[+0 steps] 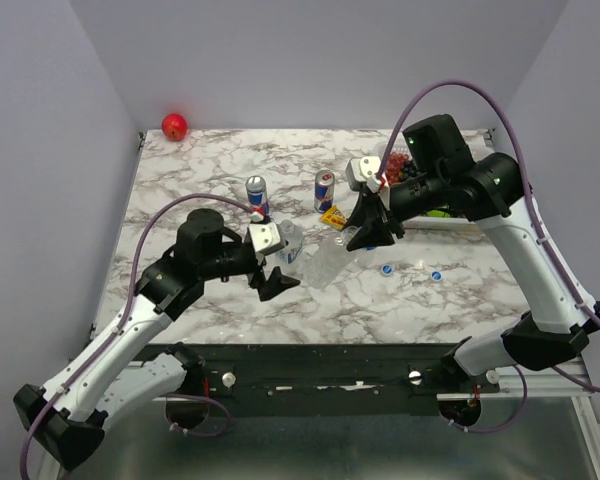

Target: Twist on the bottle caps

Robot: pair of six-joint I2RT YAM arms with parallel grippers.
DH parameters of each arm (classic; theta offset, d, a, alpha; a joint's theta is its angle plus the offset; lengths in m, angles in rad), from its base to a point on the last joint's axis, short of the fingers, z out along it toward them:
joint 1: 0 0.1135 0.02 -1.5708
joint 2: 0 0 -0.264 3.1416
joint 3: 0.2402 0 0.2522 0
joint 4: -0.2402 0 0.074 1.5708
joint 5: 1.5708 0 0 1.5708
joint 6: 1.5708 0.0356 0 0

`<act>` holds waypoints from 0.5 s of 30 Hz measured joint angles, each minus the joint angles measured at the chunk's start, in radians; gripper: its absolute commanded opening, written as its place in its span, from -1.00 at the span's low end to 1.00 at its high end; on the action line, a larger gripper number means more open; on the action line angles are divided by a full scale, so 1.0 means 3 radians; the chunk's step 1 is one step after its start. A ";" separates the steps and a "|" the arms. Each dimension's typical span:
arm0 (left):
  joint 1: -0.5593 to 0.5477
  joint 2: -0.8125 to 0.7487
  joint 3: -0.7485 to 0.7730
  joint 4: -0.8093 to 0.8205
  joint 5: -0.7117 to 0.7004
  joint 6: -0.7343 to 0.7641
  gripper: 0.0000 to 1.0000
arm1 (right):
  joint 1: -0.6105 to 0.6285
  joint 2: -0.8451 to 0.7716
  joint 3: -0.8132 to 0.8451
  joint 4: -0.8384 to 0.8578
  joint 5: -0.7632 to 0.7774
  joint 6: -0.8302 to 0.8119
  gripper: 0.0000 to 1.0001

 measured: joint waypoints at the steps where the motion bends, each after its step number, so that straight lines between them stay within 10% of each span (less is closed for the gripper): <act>1: -0.0083 0.0060 -0.0006 0.0070 -0.0019 -0.0020 0.98 | 0.0008 -0.0004 0.0000 -0.0015 -0.0011 0.0019 -0.76; 15: -0.0514 0.0631 -0.0003 0.0670 -0.0018 -0.0055 0.97 | 0.0023 -0.0125 -0.0027 0.0154 0.0056 0.0345 -0.82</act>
